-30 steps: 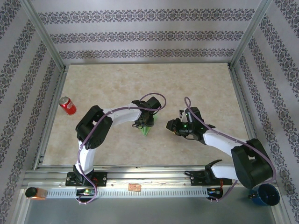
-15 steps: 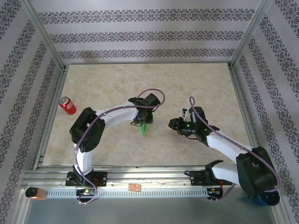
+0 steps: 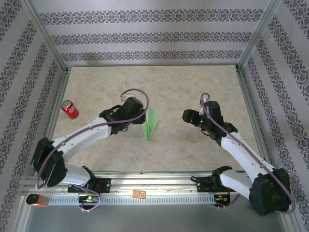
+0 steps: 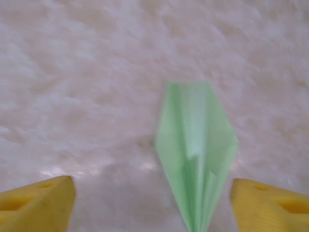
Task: Fold a paper plane with a square sheet of paper (pick it up from the middle)
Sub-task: Reset both arms
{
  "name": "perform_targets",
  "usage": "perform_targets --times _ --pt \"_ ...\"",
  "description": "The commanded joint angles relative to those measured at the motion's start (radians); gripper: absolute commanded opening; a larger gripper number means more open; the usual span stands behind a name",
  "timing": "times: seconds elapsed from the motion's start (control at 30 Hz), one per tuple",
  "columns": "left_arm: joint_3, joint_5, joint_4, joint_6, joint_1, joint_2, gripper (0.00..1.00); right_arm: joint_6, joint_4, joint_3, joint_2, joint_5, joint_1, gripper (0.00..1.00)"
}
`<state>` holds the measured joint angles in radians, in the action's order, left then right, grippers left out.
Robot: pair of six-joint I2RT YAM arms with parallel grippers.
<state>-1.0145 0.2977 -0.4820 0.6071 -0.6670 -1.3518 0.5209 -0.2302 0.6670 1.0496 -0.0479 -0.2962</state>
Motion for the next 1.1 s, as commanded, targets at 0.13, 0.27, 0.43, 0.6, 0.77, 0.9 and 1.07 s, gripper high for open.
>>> perform_targets --times 0.13,0.27,0.43,0.6,0.77,0.9,1.07 --pt "0.298 0.060 0.283 -0.357 0.309 0.195 1.00 -0.473 0.365 -0.106 0.135 0.482 0.012 0.90" --pt "0.384 -0.003 0.382 -0.494 0.473 0.222 1.00 -0.573 0.529 -0.115 0.277 0.486 0.030 0.90" --pt "0.421 -0.059 0.483 -0.462 0.562 0.174 1.00 -0.595 0.584 -0.075 0.392 0.406 0.055 0.92" --pt "0.499 -0.074 0.687 -0.602 0.573 0.115 1.00 -0.671 0.892 -0.184 0.404 0.198 0.108 0.93" --pt "0.600 -0.182 0.981 -0.620 0.602 0.039 0.99 -0.537 0.982 -0.244 0.387 -0.064 0.286 0.91" --pt "0.642 -0.250 1.238 -0.626 0.624 -0.030 0.99 -0.487 1.355 -0.386 0.486 -0.085 0.322 0.94" --pt "0.659 -0.356 1.479 -0.604 0.682 -0.231 0.99 -0.448 1.234 -0.339 0.473 0.176 0.286 0.98"
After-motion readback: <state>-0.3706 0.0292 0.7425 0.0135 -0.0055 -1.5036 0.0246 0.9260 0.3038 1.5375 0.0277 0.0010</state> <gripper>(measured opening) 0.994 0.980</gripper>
